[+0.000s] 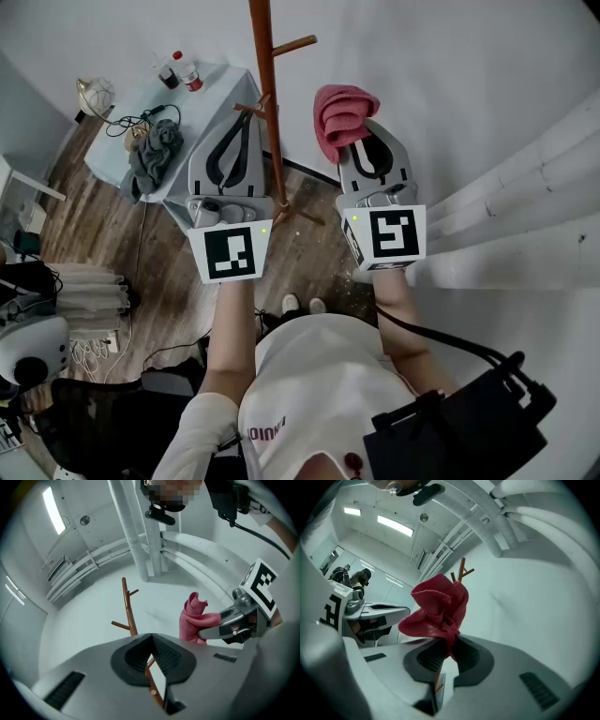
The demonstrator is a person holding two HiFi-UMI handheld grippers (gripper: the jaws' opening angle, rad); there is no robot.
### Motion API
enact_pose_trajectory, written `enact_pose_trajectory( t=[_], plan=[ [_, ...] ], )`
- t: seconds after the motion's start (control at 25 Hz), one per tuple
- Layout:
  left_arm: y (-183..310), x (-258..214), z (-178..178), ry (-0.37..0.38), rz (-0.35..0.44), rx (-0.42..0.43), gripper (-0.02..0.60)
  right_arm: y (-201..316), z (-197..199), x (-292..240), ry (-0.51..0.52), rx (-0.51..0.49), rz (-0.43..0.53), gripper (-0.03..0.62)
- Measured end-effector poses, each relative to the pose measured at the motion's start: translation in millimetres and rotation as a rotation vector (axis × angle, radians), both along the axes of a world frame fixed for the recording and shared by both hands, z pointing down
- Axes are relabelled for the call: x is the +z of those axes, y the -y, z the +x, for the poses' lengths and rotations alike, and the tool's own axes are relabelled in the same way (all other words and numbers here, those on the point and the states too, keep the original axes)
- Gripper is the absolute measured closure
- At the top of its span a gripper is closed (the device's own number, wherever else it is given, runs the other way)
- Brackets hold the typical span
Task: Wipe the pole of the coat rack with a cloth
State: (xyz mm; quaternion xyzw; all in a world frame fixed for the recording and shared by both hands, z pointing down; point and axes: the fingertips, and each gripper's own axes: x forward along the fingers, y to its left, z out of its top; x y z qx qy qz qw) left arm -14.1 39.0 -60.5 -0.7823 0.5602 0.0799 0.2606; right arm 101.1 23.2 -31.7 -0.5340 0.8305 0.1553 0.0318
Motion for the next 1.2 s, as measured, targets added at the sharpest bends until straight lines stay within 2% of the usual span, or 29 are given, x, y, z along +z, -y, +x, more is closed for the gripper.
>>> enact_pose_trajectory(
  t=[0.44,0.92,0.96,1.08,1.12,1.2],
  plan=[
    [6.9,3.5,-6.8,-0.004,-0.007,0.000,0.568,8.2,-5.2,3.0,-0.017,0.004,-0.005,0.548],
    [19.8,27.0,-25.7,-0.021,-0.065,0.023,0.568,23.4,-19.4,23.1,-0.024,0.038,-0.057,0.546],
    [20.9,29.7,-26.8,0.004,-0.069,0.026,0.568,25.0,-20.6,24.5,-0.024,0.043,-0.061,0.546],
    [23.8,41.4,-25.4,0.216,-0.068,0.022,0.568,29.1,-22.0,30.1,-0.026,0.064,-0.074,0.546],
    [24.6,44.5,-25.2,0.243,-0.070,0.026,0.568,30.2,-21.8,31.6,-0.027,0.072,-0.077,0.546],
    [25.7,49.9,-25.8,0.248,-0.080,0.039,0.568,32.2,-21.1,33.9,-0.029,0.086,-0.081,0.546]
  ],
)
